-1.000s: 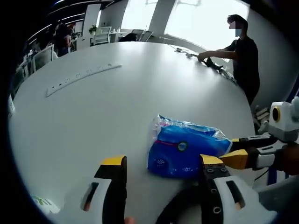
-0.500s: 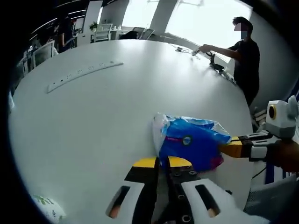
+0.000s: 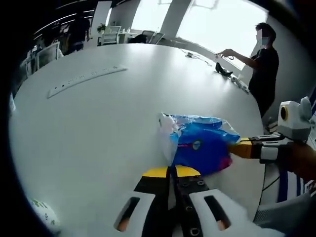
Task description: Arrange the tabletop items into an orderly group along one side of the table until the central work area is clear of visible clutter.
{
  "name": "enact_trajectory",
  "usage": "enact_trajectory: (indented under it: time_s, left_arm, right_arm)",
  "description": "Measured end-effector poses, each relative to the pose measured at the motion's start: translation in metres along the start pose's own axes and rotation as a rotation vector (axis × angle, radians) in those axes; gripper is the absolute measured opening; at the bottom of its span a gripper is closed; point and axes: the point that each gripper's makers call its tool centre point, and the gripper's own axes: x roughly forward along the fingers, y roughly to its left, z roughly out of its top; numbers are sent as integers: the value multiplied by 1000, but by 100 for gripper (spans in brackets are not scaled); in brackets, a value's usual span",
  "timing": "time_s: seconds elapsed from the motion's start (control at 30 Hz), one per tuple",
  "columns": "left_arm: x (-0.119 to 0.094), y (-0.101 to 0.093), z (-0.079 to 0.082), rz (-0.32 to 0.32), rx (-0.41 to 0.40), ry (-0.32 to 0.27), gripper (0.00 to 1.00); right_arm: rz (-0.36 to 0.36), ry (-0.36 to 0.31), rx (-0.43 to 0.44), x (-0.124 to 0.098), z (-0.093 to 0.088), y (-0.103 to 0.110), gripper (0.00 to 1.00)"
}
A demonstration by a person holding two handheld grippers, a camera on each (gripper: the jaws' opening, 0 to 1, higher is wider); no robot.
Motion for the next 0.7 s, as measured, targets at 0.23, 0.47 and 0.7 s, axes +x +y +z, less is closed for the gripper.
enact_trajectory:
  time_s: [0.23,0.47,0.7]
  left_arm:
    - [11,-14,4,-15,1,-5,2]
    - [17,-13,6,0,-21,2,2]
    - [20,-16,8,12,-25,17,2]
  right_arm:
    - [-20,-14,-14,-3,19,-19,0]
    - [-18,-13,-43,4,31,-24,0]
    - [-8,3,-86,16,45,-30,0]
